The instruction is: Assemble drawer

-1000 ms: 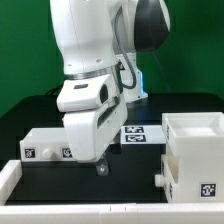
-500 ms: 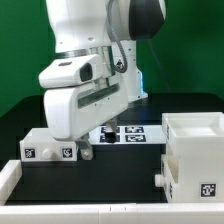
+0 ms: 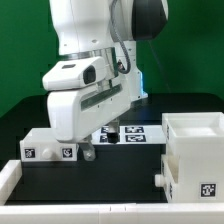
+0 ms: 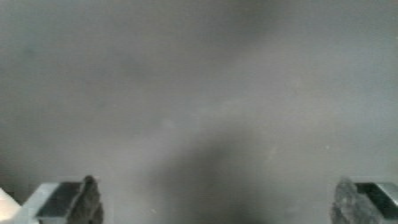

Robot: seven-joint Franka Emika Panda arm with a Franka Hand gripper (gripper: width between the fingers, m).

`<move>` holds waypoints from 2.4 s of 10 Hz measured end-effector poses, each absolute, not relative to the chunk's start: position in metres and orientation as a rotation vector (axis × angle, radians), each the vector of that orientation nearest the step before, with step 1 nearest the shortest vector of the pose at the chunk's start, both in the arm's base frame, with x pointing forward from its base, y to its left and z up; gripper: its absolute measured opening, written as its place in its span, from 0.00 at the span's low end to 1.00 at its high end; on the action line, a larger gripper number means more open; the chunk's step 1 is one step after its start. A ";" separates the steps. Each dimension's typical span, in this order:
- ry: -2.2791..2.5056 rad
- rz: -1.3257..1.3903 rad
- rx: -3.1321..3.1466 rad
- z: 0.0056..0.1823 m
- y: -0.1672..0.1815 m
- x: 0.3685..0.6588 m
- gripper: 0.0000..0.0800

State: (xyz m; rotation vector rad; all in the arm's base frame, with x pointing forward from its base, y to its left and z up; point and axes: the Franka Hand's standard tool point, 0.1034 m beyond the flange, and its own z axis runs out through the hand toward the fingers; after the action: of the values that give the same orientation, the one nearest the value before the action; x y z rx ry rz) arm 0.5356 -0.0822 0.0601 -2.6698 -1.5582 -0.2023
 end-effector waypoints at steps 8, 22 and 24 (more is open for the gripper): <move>-1.204 -0.200 -2.864 0.076 -0.126 0.529 0.81; -0.025 -0.132 -3.030 0.056 -0.176 0.505 0.81; -0.039 -0.126 -3.027 0.056 -0.172 0.506 0.81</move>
Offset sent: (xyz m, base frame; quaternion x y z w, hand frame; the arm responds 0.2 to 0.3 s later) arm -0.0050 -0.0295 0.0175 0.0309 -0.0293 0.0350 0.9985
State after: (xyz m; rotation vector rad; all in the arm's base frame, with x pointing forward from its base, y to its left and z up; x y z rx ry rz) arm 0.5063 -0.1720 0.0562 -3.0272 -0.0387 -0.1258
